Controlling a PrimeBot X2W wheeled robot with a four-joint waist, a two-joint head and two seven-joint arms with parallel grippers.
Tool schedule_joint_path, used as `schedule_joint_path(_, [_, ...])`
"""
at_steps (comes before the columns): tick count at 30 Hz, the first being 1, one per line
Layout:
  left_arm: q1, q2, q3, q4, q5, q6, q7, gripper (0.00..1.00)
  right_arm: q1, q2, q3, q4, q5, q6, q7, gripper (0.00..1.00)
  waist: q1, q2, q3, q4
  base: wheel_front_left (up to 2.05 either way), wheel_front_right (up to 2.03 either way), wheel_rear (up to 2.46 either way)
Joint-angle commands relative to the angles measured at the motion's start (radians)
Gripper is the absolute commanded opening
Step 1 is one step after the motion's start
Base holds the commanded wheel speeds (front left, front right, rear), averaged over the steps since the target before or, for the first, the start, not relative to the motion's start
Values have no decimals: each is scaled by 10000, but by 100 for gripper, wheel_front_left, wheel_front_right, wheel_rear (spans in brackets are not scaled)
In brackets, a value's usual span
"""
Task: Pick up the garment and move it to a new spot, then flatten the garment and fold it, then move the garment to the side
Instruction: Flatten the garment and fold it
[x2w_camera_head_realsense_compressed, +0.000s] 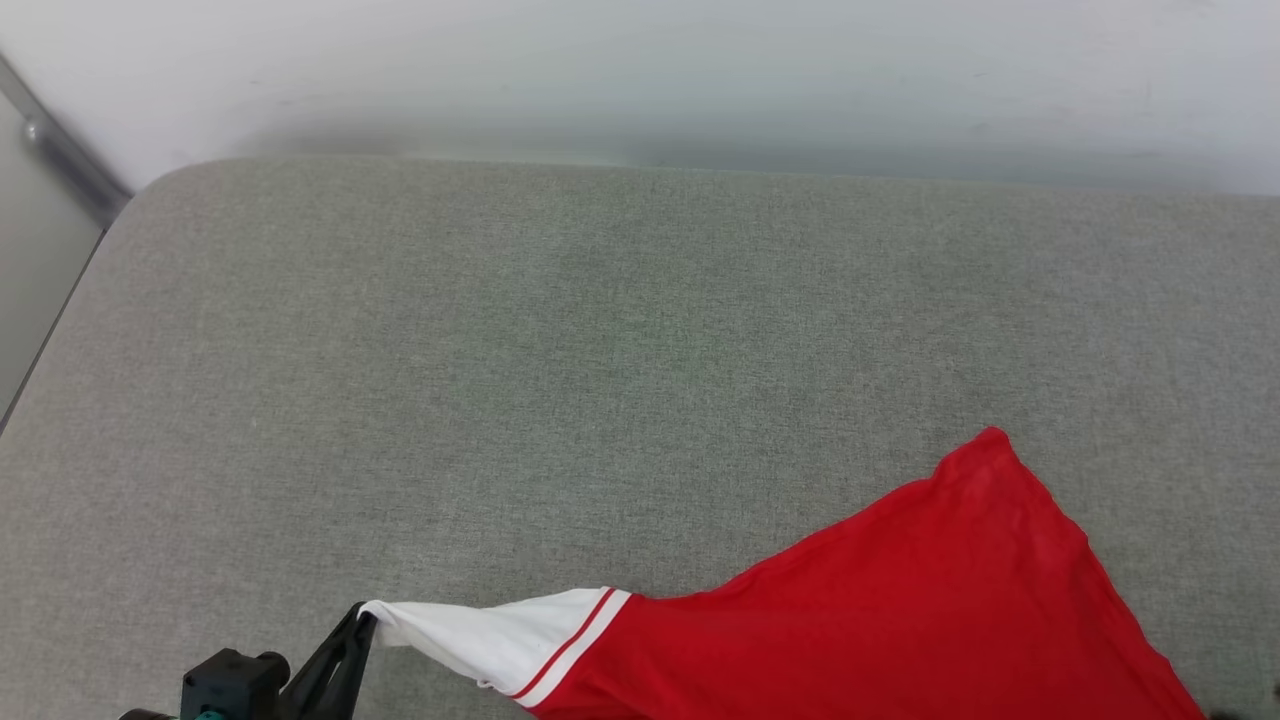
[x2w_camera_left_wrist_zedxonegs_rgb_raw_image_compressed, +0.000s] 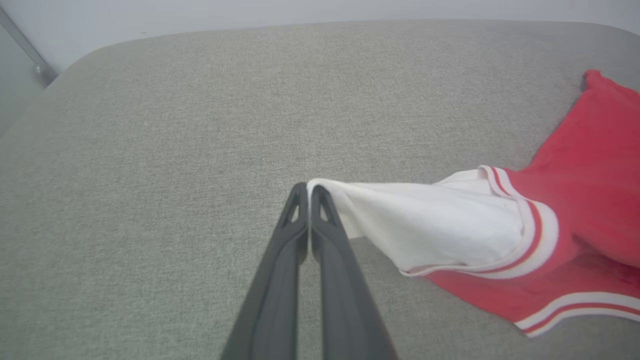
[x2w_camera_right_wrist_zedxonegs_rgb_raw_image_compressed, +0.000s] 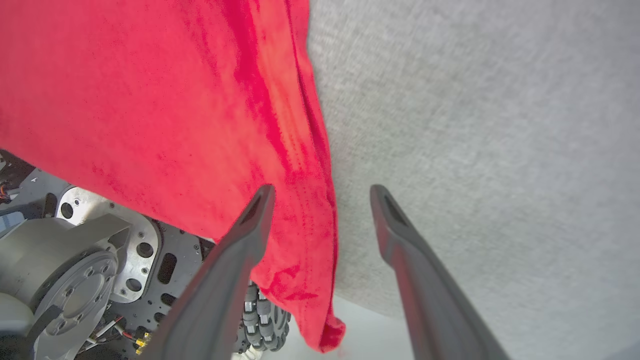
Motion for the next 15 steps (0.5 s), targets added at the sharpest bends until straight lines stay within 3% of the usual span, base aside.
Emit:
schedule_joint_path(1, [-159, -52, -4, -16, 14, -34, -35, 0, -397, -190, -464, -466, -63, -3, 43, 100, 1, 0, -16, 30, 0, 0, 0])
schedule_joint_path(7, [-450, -110, -90, -104, 175, -123, 11, 0, -2127, -646, -1038, -1663, -244, -3, 862, 100, 1, 0, 244, 262, 0, 0, 0])
schedule_joint_path(11, [-777, -192, -155, -99, 286, -203, 37, 0, -3868, -668, -174, -1883, -335, -5, 2072, 100, 1, 0, 553, 469, 0, 0, 0])
schedule_joint_path(15, [-1088, -329, -219, -88, 418, -296, 20, 0, -5765, -248, 1259, -1428, -684, -3, 3374, 100, 1, 0, 882, 670, 0, 0, 0])
